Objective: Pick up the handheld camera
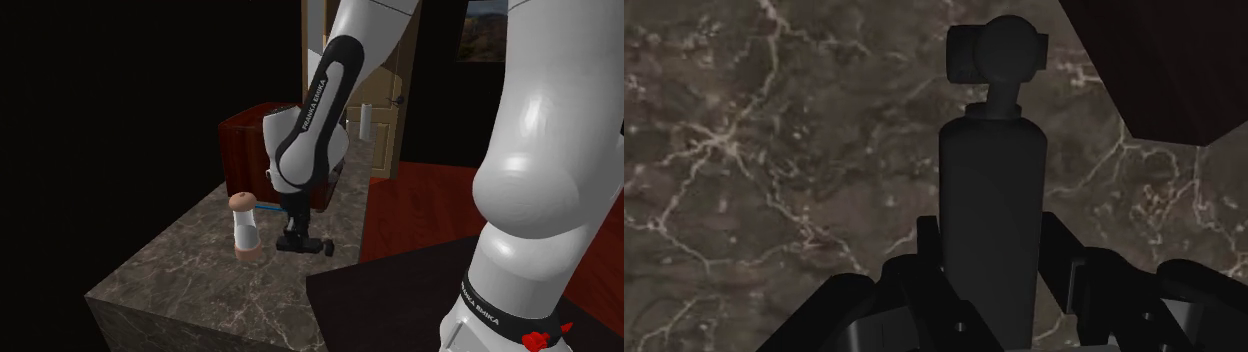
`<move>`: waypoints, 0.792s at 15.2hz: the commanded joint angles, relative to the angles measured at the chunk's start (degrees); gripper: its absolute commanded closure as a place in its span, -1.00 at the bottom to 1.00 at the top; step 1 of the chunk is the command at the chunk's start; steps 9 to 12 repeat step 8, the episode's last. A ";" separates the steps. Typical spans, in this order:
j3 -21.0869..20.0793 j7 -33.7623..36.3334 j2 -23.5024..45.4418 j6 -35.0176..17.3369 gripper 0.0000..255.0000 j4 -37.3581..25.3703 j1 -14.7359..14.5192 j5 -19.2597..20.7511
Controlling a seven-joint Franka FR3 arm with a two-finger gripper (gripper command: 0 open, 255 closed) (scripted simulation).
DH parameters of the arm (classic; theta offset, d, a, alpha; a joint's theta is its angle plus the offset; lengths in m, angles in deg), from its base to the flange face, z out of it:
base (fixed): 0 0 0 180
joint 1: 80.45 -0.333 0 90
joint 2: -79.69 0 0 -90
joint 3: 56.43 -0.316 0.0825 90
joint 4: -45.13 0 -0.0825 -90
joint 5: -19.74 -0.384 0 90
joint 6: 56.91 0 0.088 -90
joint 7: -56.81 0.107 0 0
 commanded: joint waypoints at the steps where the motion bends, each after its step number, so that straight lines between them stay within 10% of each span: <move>1: -0.90 -1.23 -2.07 1.42 1.00 0.52 0.49 -1.70; 12: -2.38 -4.31 -6.80 5.31 1.00 0.94 1.18 -5.73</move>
